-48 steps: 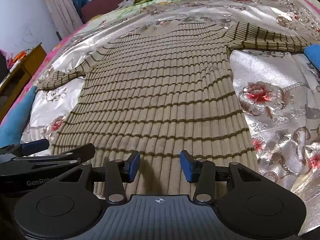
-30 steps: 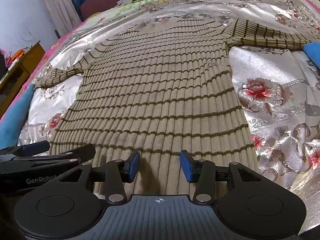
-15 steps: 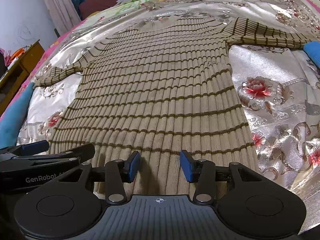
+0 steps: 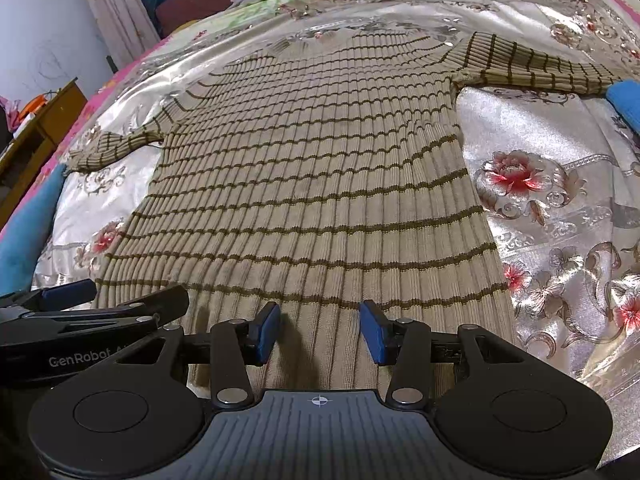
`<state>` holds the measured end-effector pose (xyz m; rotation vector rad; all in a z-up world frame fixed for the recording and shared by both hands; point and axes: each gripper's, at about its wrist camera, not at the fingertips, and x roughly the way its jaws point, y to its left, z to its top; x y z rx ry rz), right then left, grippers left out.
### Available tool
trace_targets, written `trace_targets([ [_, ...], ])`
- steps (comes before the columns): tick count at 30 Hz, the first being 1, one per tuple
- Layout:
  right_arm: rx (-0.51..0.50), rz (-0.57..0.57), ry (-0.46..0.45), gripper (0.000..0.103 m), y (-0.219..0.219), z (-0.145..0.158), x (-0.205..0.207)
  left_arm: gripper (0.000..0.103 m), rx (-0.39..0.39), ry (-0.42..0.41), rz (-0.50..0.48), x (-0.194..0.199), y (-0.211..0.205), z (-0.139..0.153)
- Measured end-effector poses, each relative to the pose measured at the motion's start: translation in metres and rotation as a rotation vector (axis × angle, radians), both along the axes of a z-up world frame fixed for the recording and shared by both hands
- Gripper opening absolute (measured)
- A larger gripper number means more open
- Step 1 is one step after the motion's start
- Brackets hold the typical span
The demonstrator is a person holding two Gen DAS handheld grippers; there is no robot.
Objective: Fold small clothes
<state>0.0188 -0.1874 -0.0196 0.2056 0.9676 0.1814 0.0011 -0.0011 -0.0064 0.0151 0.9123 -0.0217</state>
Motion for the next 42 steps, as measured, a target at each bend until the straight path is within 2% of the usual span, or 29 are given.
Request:
trace_targets([
  [20, 0.004, 0.0, 0.005, 0.044, 0.0, -0.002, 0.0, 0.103, -0.003, -0.002, -0.002, -0.001, -0.001, -0.001],
  [24, 0.003, -0.008, 0.006, 0.05, -0.003, -0.001, -0.001, 0.103, 0.002, -0.011, -0.008, -0.004, -0.002, -0.002],
  [42, 0.017, -0.014, -0.003, 0.05, -0.011, 0.004, -0.006, 0.103, 0.005, -0.005, -0.031, -0.003, -0.006, 0.002],
])
